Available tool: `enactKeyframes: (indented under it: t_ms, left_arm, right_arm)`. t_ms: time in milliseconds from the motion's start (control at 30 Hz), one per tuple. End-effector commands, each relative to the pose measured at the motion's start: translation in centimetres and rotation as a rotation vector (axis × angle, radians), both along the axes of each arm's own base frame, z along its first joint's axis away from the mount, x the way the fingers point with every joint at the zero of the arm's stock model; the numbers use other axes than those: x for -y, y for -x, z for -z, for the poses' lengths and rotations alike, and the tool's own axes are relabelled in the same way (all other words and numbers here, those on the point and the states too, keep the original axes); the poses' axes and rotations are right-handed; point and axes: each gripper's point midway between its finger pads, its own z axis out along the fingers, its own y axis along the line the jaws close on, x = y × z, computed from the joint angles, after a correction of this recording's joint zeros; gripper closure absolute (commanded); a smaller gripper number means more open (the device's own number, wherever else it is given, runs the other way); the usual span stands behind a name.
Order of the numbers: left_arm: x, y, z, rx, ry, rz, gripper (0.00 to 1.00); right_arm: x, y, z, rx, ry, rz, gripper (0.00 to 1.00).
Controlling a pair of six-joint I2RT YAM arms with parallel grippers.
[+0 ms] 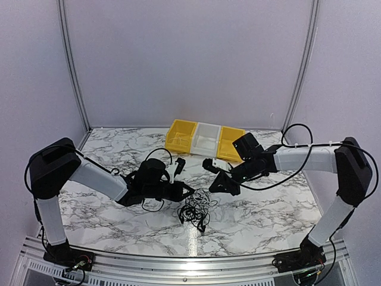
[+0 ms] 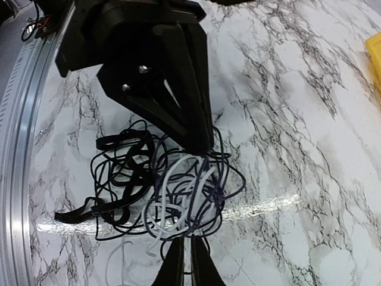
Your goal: Untangle the cables
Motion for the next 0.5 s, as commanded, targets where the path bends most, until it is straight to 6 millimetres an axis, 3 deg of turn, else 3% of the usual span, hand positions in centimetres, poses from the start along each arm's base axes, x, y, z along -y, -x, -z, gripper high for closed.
enactKeyframes:
  t_ms: [0,100,333,467]
  left_arm:
    - [-0.6,0.1,-1.3,0.016,0.026,-0.011,1.00]
    - [-0.8,0.2,-1.7,0.017,0.041,-0.021,1.00]
    - [-1.3,0.5,-2.1,0.019,0.058,-0.033,1.00]
    - [-1.2,0.4,-1.5,0.008,0.056,-0.036,1.00]
  right_arm:
    - [-1.3,2.8,-0.5,0.005,0.009,-0.106,0.95]
    - [-2.0,2.4,0.4,0.006,0.039,-0.094,0.95]
    - [-2.8,-1.7,0.9,0.075,0.094,0.046,0.88]
    - [-2.8,-2.8,1.4,0.091,0.121,0.085,0.84]
